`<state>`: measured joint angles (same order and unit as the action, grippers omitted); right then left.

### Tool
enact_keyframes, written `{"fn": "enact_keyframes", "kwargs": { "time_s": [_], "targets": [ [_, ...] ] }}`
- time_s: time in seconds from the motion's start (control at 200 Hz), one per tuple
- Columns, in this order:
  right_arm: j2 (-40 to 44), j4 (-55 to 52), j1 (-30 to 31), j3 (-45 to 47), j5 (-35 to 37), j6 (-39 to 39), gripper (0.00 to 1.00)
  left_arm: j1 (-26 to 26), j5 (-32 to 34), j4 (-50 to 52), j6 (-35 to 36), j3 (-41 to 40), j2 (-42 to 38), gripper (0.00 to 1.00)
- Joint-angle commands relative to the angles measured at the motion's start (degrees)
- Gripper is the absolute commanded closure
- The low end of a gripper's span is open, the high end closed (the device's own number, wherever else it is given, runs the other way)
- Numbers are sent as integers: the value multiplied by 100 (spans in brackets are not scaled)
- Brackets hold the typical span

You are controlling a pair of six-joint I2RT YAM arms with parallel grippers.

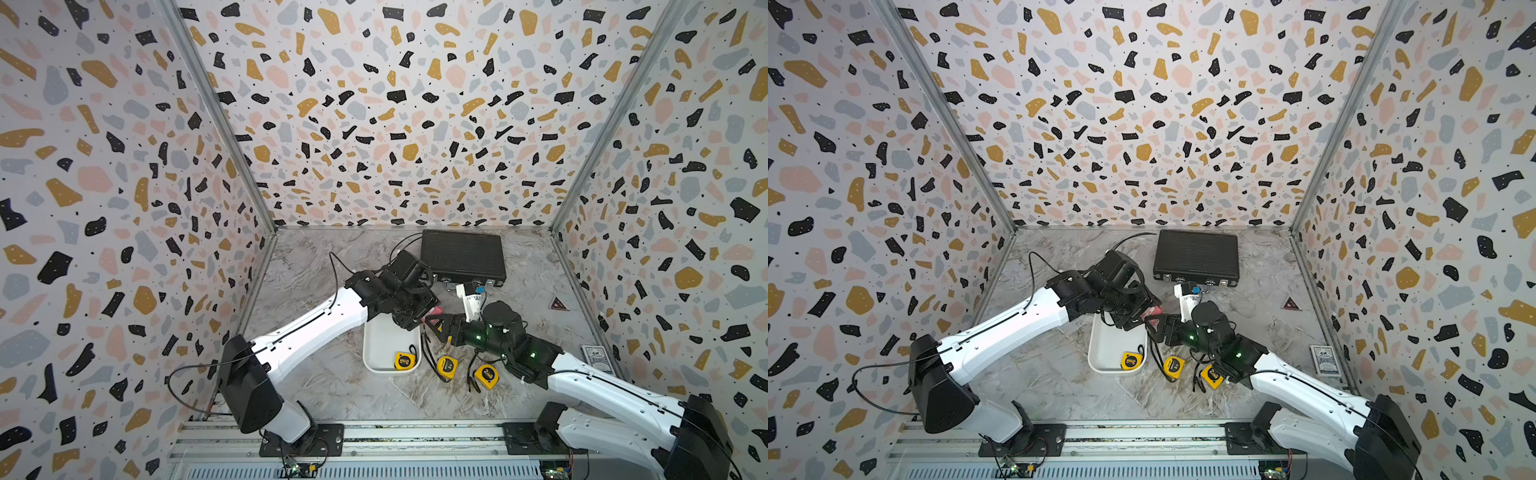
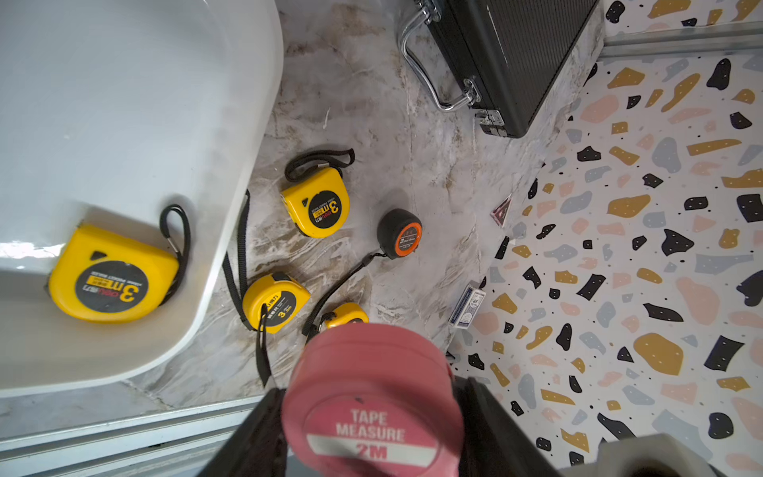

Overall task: Take the tape measure out of the storage box
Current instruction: Place the tape measure at the center of the board.

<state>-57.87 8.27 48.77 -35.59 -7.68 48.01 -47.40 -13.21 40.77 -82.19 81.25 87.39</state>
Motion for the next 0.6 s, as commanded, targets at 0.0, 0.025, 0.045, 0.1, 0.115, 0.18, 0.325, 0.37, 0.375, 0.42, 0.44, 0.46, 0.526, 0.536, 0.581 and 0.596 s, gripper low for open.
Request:
{"fn": "enact_keyframes", "kwargs": {
  "time_s": [0.0,0.025,0.045,0.1,0.115,0.18,0.325,0.37,0.375,0.42,0.44,0.46,0.526,0.536,0.581,0.596],
  "targets": [
    [20,297,27,57,118,-79,34,-28,-191,-280,-102,-34,-82,100],
    [13,305,27,68,118,-77,36,-29,-211,-286,-104,-41,-77,100],
    [17,321,27,77,118,-89,38,-29,-231,-289,-96,-43,-75,100],
    [19,311,27,88,124,-90,44,-27,-268,-298,-100,-67,-76,100],
    [21,307,27,95,135,-83,45,-25,-277,-310,-96,-73,-76,100],
    [29,311,25,122,167,-81,52,-29,-328,-346,-108,-96,-71,100],
    [56,326,23,159,208,-72,68,-16,-375,-419,-122,-132,-57,100],
    [55,324,25,165,210,-72,73,-10,-384,-430,-122,-129,-61,100],
    [56,320,20,160,213,-68,75,-8,-384,-434,-122,-128,-59,100],
    [64,315,18,166,232,-55,79,-11,-384,-463,-132,-136,-54,100],
    [58,315,18,159,232,-55,81,-8,-384,-474,-130,-136,-52,100],
    [56,311,18,158,234,-55,82,-2,-384,-490,-130,-144,-52,100],
    [56,274,-8,141,249,-28,86,9,-384,-526,-142,-161,-47,100],
    [56,272,-19,141,250,-24,86,4,-384,-538,-140,-162,-43,100],
    [56,256,-65,137,233,-11,87,8,-385,-569,-132,-181,-46,88],
    [56,243,-88,132,232,8,87,7,-384,-575,-131,-187,-47,83]
  ]
}}
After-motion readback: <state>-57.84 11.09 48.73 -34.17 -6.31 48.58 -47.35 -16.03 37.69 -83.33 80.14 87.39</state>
